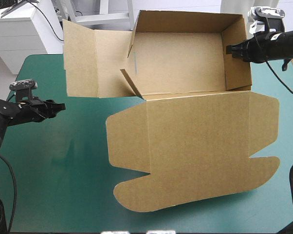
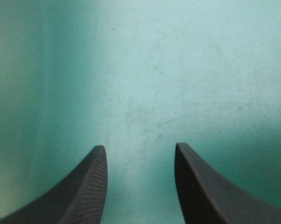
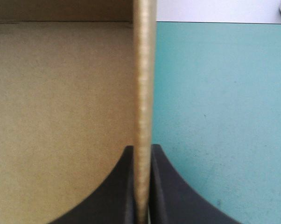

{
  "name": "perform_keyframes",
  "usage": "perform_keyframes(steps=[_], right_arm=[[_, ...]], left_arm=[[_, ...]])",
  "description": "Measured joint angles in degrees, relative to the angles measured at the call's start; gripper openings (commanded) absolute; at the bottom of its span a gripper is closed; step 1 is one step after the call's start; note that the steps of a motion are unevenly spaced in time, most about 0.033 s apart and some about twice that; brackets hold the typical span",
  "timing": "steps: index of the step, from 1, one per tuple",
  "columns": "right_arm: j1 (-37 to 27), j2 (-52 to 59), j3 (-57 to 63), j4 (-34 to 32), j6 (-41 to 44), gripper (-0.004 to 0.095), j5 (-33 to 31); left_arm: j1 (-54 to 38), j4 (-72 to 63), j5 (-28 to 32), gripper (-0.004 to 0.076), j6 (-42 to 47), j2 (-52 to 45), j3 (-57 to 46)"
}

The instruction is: Fold the box

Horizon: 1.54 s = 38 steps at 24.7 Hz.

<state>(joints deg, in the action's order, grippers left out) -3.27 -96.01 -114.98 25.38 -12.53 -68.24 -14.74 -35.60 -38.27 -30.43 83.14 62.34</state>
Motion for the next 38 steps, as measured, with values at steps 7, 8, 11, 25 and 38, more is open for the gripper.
perform_keyframes(steps=[7,8,11,25,38], right_arm=[[0.0,0.0,0.0,4.1,-0.9,-0.0023,0.6],[0.0,0.0,0.0,4.4,-1.0,-0.0023,0.6],[0.0,0.0,0.0,4.8,-1.1,-0.0023,0.6],[0.0,-0.7,2.6,5.0,-2.1,-0.0022,0.7],[0.0,-3.2,3.9,2.9,-2.7,-0.0022,3.2]], left_arm=[[3.0,-18.3,-1.9,0.0326,-12.8,0.4,0.0],[3.5,-20.7,-1.9,0.0326,-14.2,0.4,0.0],[5.4,-26.4,-1.8,0.0326,-17.2,0.4,0.0],[11.4,-49.5,-9.4,0.0326,-27.0,1.7,0.0],[16.3,-56.6,-21.1,0.0326,-26.8,5.5,10.5]])
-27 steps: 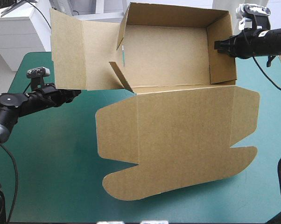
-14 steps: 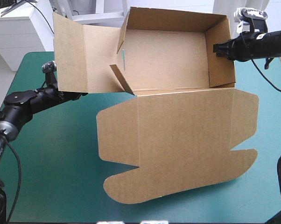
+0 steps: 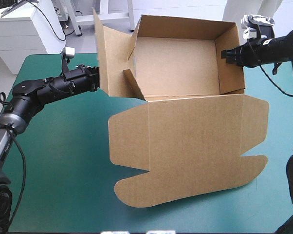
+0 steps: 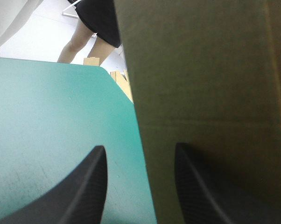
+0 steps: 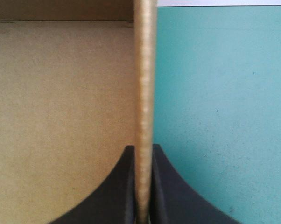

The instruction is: Fold the box

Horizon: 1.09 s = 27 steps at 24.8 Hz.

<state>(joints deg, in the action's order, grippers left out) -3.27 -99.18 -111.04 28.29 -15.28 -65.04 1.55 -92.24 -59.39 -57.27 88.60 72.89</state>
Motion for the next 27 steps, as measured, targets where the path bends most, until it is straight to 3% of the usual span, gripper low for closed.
perform_keyframes(steps=[7,13,27], right_arm=[[0.0,-0.8,0.1,-0.2,0.0,-0.0022,0.1],[0.0,-1.7,0.1,-0.2,0.0,-0.0021,0.3],[-0.1,-1.7,0.1,-0.3,0.2,-0.0021,0.4]], left_arm=[[0.1,0.4,0.5,0.033,1.5,0.0,3.8],[0.1,1.4,2.1,0.0431,2.7,0.0,6.8],[4.7,4.7,2.9,0.0435,7.0,0.0,11.5]])
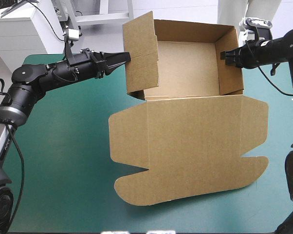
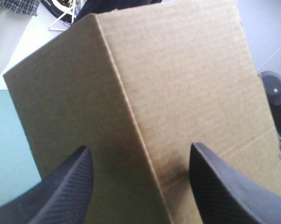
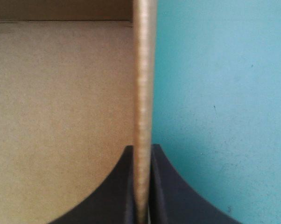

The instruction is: Fold the box

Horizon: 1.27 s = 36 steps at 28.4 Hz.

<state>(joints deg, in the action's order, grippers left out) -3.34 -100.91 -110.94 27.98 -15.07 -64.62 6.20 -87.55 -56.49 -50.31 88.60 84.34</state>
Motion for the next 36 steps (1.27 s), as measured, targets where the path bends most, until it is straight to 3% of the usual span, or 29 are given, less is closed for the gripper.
perform_keyframes(steps=[10,21,36], right_arm=[[1.2,0.0,0.0,-0.3,1.5,-0.0021,-0.3],[4.3,0.0,0.0,-3.9,3.6,-0.0021,1.4],[4.5,0.0,0.0,-3.9,4.6,-0.0021,1.2]], left_arm=[[0.5,8.7,0.8,0.0435,6.5,0.3,1.6],[4.7,20.8,-0.5,0.0435,15.0,4.6,11.4],[5.3,25.6,-3.4,0.0435,21.0,5.1,17.5]])
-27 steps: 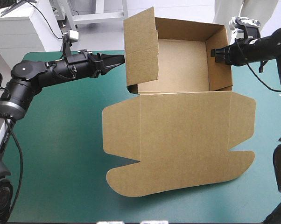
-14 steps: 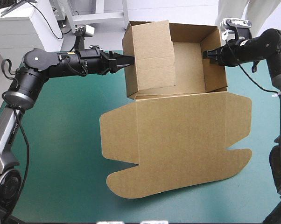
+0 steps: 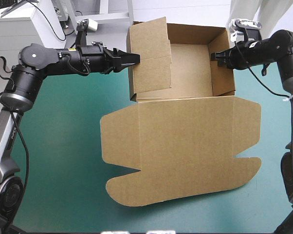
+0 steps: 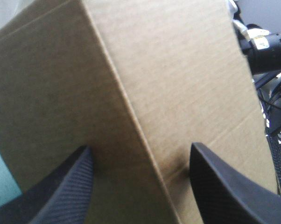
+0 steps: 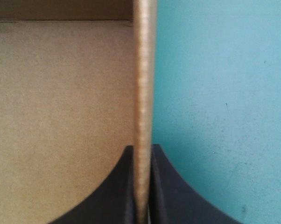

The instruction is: Fold the box

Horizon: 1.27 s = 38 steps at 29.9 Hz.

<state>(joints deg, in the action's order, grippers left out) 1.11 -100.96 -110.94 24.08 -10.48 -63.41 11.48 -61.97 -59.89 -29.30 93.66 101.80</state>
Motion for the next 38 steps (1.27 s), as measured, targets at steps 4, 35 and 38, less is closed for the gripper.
perform_keyframes(steps=[4,35,38], right_arm=[[0.2,0.0,0.0,-0.2,0.8,-0.0019,0.0],[6.8,-3.0,0.7,-12.9,11.8,-0.002,1.4],[6.8,-2.9,0.7,-9.3,12.0,-0.0019,3.0]], left_arm=[[1.6,5.3,0.6,0.0435,4.2,0.4,0.3],[16.5,59.0,-12.0,0.0454,33.0,19.1,25.9],[16.5,61.3,-12.0,0.048,33.0,19.7,25.9]])
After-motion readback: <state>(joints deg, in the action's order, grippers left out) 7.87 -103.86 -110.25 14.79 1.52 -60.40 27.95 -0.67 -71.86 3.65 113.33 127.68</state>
